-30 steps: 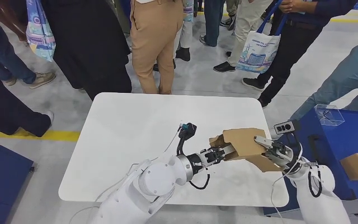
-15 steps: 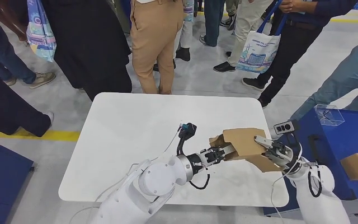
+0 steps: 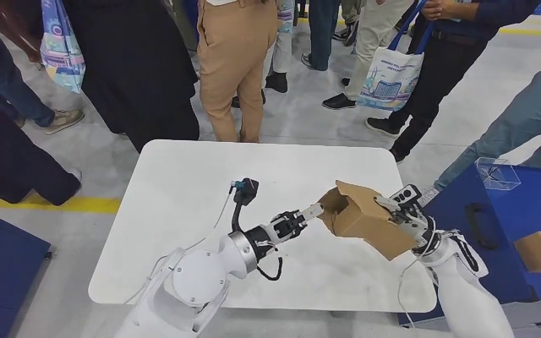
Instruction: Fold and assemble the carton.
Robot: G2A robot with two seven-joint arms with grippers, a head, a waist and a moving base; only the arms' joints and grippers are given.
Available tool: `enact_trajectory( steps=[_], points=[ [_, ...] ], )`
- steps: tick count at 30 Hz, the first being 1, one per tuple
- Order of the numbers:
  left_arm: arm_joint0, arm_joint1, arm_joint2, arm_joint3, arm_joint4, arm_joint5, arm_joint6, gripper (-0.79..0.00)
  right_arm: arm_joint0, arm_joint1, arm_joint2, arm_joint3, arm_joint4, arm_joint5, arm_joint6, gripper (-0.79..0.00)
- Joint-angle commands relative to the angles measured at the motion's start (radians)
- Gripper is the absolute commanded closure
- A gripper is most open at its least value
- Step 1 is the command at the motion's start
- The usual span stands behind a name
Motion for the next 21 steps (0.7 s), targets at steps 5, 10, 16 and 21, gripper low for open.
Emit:
enact_trajectory(
  steps=[5, 10, 16, 21],
  points=[
    [-0.026, 0.0, 0.022, 0.008, 0.024, -0.014, -0.037, -0.785, -0.003, 0.003, 0.011, 0.006, 0.0, 0.022, 0.033, 0.0],
    [-0.051, 0.001, 0.066, -0.003, 0.088, -0.09, -0.083, -0.785, -0.011, 0.006, 0.017, 0.006, -0.004, 0.054, 0.058, 0.0],
    [-0.05, -0.003, 0.057, 0.035, 0.09, -0.034, -0.042, -0.785, -0.028, 0.012, 0.033, -0.01, -0.013, 0.089, 0.098, 0.0],
    [-0.048, -0.007, 0.034, 0.066, 0.047, -0.013, -0.013, -0.785, -0.049, 0.017, 0.053, -0.03, 0.002, 0.119, 0.137, 0.0]
  ],
)
